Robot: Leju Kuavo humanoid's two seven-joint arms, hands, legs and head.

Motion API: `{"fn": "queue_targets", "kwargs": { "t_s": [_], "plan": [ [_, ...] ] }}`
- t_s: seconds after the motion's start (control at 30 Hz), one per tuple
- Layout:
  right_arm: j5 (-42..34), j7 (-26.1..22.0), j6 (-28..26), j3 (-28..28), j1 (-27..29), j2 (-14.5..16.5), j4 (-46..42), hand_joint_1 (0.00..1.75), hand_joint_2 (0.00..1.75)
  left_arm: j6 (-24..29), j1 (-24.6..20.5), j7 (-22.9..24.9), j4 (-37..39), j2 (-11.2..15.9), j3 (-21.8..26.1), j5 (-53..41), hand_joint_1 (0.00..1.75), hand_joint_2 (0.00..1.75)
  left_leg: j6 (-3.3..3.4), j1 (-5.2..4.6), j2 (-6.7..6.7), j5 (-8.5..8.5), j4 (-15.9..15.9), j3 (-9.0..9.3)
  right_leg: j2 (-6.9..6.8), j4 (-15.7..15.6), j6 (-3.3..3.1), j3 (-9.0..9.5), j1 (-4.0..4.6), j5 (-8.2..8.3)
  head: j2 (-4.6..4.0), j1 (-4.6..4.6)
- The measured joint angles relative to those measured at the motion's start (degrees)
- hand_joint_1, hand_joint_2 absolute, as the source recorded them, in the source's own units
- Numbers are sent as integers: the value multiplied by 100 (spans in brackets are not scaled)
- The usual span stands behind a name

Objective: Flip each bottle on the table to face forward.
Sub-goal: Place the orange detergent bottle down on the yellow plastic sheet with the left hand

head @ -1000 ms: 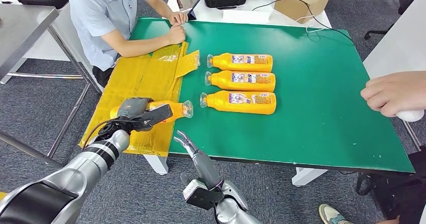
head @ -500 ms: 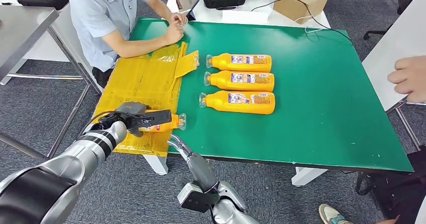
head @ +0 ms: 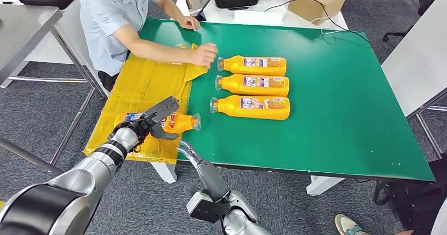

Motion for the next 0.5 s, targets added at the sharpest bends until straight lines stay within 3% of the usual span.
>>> {"fn": "queue_targets", "kwargs": {
  "t_s": [0.13, 0.27, 0.5],
  "plan": [
    [10, 1, -35, -1, 1, 0, 0, 0, 0, 59, 85, -177, -61, -85, 294, 169, 0, 175, -1, -1, 1, -1, 0, -1, 0, 0, 0, -4, 2, 0, 0, -2],
    [83, 2, -140, -2, 11, -2, 0, 0, 0, 278, 220, -695, -293, -161, 570, 676, 0, 175, -1, 0, 1, 0, 0, -1, 1, 0, 0, -5, 3, 0, 0, -3],
    [157, 2, -328, -26, 84, -66, 0, 0, 0, 846, 648, -1433, -1253, -216, 858, 1603, 0, 175, -1, 0, 5, -1, 0, -1, 3, 0, 0, -7, 3, -1, 0, -2]
  ]
}}
